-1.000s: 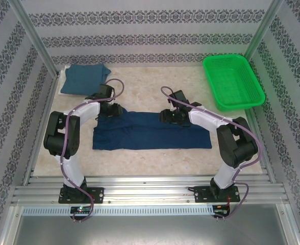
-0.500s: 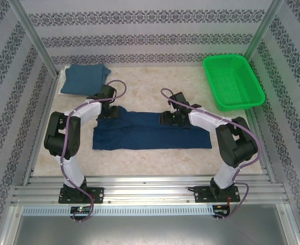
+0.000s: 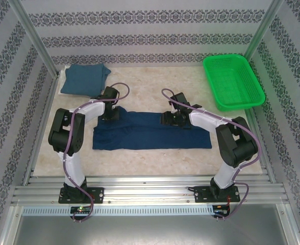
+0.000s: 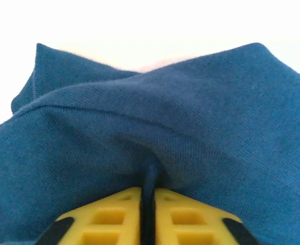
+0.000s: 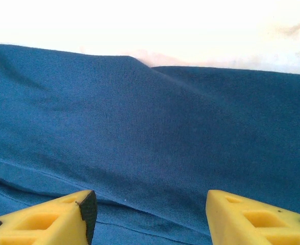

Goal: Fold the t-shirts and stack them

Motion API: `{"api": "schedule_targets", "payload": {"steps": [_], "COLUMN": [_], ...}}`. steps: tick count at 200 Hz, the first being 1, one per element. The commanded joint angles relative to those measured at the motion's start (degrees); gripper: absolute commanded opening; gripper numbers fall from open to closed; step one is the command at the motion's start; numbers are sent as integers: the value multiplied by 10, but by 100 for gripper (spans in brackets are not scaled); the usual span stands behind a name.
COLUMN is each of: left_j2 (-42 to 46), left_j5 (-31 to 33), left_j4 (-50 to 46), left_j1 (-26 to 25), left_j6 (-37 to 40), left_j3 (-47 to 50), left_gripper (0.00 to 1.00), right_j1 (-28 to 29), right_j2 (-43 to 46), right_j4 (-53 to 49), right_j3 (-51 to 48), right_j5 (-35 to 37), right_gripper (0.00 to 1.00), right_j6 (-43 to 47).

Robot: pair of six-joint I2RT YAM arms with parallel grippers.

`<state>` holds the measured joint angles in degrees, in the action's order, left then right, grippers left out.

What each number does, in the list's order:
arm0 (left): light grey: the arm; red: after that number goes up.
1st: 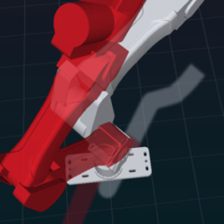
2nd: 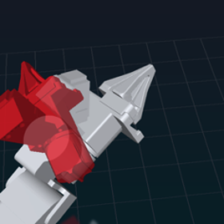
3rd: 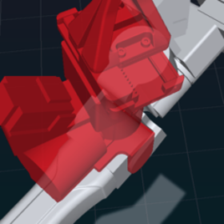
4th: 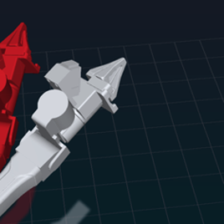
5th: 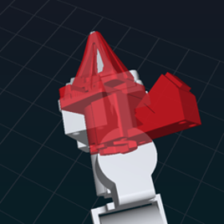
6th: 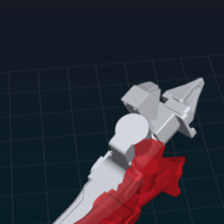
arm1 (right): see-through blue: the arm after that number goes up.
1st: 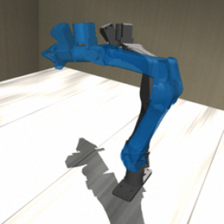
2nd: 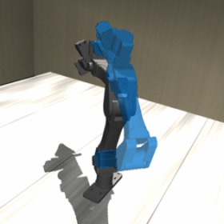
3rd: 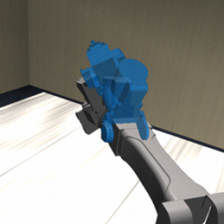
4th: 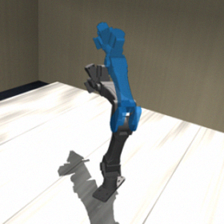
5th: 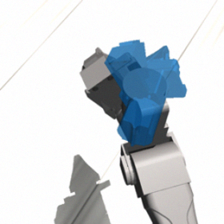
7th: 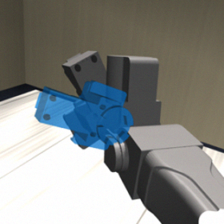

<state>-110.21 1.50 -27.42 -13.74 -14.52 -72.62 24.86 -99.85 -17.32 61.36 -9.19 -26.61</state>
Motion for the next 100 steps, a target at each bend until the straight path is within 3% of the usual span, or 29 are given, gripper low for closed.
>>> {"api": "schedule_targets", "payload": {"steps": [1, 54, 100], "left_j2": [37, 117, 135], "left_j5": [15, 26, 38], "left_j4": [-19, -16, -1], "left_j1": [-14, -29, -30], "left_j6": [1, -9, -12], "left_j3": [2, 43, 84], "left_gripper": [11, 9, 11], "right_j1": [-5, -9, -12], "right_j2": [-5, -9, -19], "right_j4": [-6, -14, -14], "right_j3": [-4, -3, -1], "right_j5": [-5, -2, -11], "right_gripper": [59, 58, 58], "right_j6": [6, 11, 8]}}
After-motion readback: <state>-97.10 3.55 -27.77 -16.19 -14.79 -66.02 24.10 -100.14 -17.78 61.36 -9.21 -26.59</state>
